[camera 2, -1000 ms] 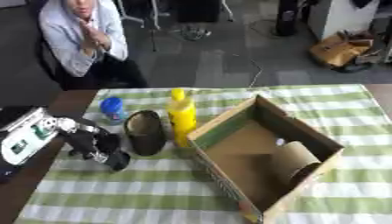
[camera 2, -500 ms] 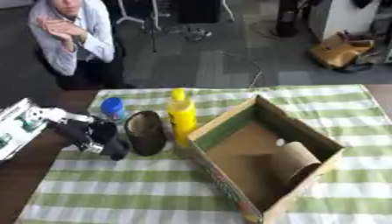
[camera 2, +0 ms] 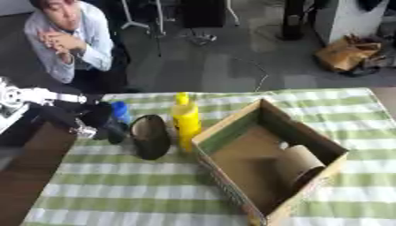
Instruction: Pick up objects on the table and place them in the box.
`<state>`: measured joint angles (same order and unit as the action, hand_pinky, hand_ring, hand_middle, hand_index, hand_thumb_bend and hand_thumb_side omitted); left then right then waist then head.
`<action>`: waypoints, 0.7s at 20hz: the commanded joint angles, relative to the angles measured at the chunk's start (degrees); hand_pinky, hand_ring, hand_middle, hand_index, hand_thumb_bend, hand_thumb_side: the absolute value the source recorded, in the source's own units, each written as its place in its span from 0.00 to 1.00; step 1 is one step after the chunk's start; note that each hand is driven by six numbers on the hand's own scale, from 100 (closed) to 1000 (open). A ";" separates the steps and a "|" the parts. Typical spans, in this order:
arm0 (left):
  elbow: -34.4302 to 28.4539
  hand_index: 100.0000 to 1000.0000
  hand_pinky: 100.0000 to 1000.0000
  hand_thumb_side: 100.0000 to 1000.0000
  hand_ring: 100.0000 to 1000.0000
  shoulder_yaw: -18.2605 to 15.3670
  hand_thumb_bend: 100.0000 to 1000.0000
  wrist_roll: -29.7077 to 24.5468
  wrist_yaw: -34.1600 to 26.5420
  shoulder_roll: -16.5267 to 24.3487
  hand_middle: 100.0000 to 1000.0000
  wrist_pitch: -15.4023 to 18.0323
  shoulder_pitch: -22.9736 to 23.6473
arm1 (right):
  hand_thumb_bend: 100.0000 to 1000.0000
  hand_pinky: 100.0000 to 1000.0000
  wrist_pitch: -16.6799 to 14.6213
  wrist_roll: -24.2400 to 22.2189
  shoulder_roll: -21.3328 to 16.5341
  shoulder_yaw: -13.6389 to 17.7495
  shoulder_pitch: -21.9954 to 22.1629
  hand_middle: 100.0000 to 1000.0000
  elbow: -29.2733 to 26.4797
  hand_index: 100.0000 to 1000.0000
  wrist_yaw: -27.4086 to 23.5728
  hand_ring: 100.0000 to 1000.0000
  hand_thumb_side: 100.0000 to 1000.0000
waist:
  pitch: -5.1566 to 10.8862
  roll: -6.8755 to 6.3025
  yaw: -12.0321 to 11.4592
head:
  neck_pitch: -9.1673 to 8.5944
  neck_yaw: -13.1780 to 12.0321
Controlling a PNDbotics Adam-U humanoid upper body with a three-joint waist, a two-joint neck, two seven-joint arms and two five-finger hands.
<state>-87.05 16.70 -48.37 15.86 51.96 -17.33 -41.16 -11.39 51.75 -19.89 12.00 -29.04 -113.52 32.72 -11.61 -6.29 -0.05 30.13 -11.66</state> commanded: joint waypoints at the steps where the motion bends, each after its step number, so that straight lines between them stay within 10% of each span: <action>1: -2.89 0.68 0.13 0.55 0.42 -2.20 0.00 -0.21 -1.53 3.30 0.49 -1.39 -1.43 | 0.00 0.82 -0.38 0.22 -1.00 0.40 -0.34 0.60 -1.07 0.49 0.37 0.77 1.00 | 1.24 -0.03 -0.08 | 0.25 0.11; 14: -7.42 0.68 0.10 0.51 0.41 -3.48 0.00 0.68 -4.64 1.86 0.46 -1.04 -8.83 | 0.00 0.82 -0.78 0.22 -0.85 0.23 -0.26 0.60 -1.07 0.49 0.71 0.77 1.00 | 2.27 -0.98 -0.19 | 0.54 0.49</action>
<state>-93.74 14.23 -47.34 11.56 52.60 -18.11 -48.70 -11.77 51.68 -19.89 12.00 -28.71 -113.52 33.13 -10.43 -7.43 -0.07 30.31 -11.23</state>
